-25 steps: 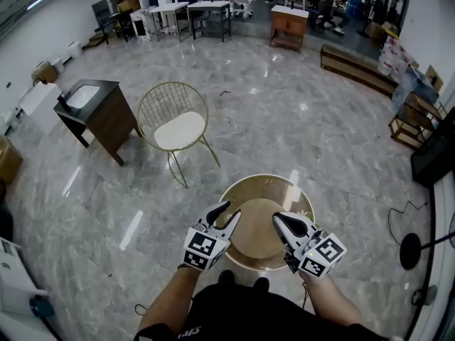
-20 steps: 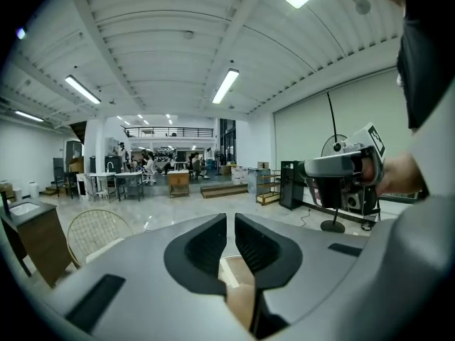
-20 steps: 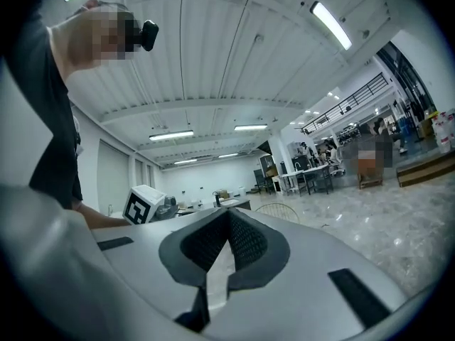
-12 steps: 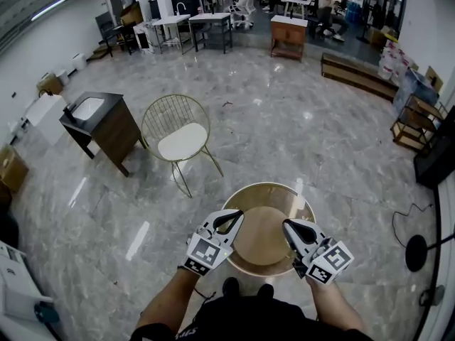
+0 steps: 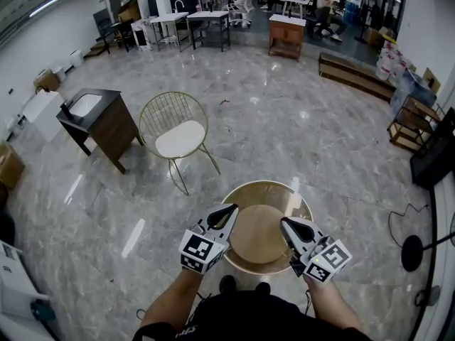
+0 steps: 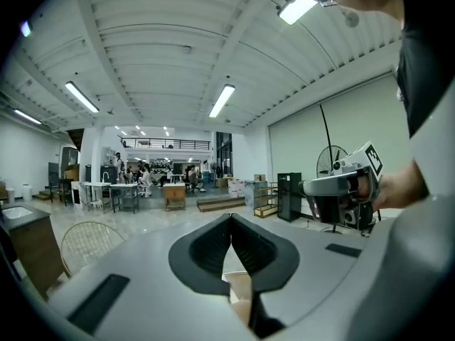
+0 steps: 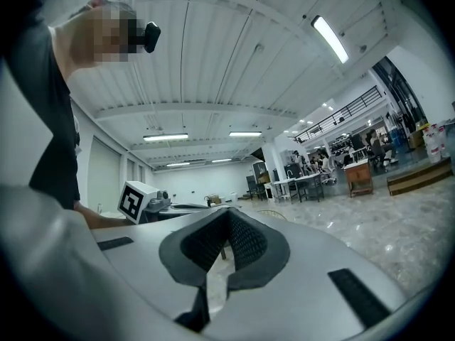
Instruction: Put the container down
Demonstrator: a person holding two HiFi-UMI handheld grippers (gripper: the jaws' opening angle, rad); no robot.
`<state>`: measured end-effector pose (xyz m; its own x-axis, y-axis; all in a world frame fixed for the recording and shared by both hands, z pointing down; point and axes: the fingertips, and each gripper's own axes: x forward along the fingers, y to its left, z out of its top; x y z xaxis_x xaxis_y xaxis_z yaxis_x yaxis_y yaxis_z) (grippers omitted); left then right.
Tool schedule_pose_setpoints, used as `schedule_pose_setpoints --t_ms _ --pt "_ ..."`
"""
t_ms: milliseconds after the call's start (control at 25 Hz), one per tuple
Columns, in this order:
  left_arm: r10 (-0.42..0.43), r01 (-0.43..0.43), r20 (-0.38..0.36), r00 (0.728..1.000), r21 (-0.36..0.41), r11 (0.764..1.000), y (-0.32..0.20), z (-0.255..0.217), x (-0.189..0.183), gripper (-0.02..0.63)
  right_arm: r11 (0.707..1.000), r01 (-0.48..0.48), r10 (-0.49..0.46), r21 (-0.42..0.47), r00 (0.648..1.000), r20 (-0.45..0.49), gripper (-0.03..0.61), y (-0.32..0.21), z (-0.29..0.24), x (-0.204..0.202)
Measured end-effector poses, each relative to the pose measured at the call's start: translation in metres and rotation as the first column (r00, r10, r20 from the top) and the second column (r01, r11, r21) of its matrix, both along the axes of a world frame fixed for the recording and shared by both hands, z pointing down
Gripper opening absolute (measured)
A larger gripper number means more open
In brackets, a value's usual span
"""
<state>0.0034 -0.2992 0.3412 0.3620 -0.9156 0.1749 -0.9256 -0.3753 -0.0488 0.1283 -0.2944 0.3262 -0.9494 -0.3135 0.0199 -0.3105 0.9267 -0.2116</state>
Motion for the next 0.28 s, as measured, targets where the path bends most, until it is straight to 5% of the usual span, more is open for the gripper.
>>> schedule_pose_setpoints --t_ms 280 --pt "-0.045 0.045 -0.005 0.999 -0.007 0.999 -0.004 -0.001 -0.021 0.017 1.0 0.005 -0.005 0.004 1.0 0.006 0.011 -0.004 -0.002 -0.013"
